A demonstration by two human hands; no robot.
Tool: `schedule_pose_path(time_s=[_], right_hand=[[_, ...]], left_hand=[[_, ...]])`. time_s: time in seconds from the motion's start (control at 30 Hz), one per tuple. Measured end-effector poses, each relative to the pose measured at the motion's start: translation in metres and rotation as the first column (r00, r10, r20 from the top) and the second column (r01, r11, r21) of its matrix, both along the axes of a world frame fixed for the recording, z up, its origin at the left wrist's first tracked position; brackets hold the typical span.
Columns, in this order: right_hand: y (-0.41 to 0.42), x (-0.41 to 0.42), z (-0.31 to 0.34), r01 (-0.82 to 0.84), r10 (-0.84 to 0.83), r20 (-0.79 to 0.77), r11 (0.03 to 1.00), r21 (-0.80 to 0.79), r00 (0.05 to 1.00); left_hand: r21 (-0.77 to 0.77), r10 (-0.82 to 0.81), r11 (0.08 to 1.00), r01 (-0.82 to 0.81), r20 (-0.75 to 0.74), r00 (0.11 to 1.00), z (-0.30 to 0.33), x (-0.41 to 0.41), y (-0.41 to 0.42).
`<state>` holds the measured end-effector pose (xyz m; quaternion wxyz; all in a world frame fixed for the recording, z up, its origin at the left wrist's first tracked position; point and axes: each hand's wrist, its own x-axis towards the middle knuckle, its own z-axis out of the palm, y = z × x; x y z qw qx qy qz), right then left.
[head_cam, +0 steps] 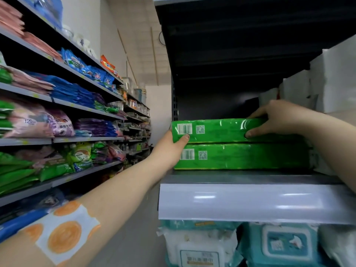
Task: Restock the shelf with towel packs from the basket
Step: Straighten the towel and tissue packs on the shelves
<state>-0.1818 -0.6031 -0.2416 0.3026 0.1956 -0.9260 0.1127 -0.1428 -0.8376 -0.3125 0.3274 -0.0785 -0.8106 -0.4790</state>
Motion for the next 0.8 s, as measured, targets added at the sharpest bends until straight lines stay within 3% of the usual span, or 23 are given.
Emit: schedule_pose_path(time_s=[0.33,0.57,0.8], right_hand=[[-0.012,0.017,0.0,-0.003,0.003,-0.003,0.999,0.04,1.0],[-0.08,0.068,-0.038,-0.322,0.335,-0.172,0.941,0.101,0.926],[-0.169,0.136,-0.131,-0.532,0.594,-0.329,0.804,0.266,0.734]], left_hand=[[0.03,-0.029,0.999,0.025,0.133,0.991,-0.002,0.009,-0.003],[0.021,0.147,0.988,-0.15,0.117,0.982,-0.037,0.052,-0.047],[-0.143,0.288,0.95,-0.276,0.068,0.955,-0.128,0.151,-0.09]])
